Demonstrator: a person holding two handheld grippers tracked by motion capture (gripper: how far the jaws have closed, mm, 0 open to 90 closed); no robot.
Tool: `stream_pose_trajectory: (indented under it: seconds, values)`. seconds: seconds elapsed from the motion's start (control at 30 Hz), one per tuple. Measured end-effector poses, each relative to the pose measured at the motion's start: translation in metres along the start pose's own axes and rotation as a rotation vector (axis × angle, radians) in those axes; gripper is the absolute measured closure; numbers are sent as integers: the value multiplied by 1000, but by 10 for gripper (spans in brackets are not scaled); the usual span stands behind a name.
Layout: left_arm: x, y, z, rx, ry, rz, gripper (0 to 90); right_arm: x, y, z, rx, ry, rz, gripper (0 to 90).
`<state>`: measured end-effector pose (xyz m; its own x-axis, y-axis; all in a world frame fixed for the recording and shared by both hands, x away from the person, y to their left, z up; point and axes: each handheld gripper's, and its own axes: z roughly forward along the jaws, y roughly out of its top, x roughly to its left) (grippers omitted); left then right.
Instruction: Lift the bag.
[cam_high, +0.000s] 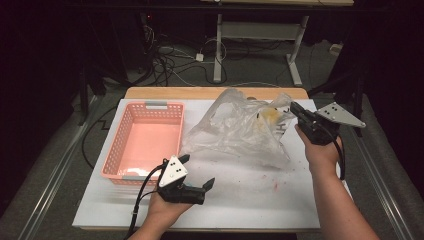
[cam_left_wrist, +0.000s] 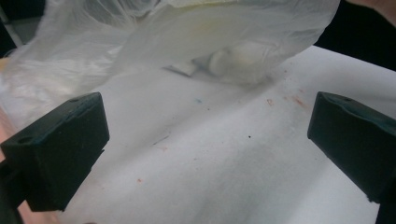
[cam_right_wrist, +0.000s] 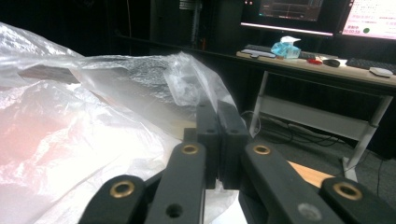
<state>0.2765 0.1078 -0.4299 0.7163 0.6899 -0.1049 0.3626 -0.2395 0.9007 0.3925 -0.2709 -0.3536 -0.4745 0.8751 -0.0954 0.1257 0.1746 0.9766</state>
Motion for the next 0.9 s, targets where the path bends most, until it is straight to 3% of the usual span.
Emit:
stream_pose_trajectory:
  seconds: [0.37, 0.53, 0.9]
  values:
    - [-8, -14, 23, 50, -36, -5, 0, 5, 0, -23, -7, 51, -5, 774]
    - [-9, -19, 27, 53, -29, 1, 0, 8, -6, -35, -7, 72, -12, 743]
    - [-11, -27, 29, 38, -42, -5, 0, 12, -30, -45, 62, 116, -8, 652]
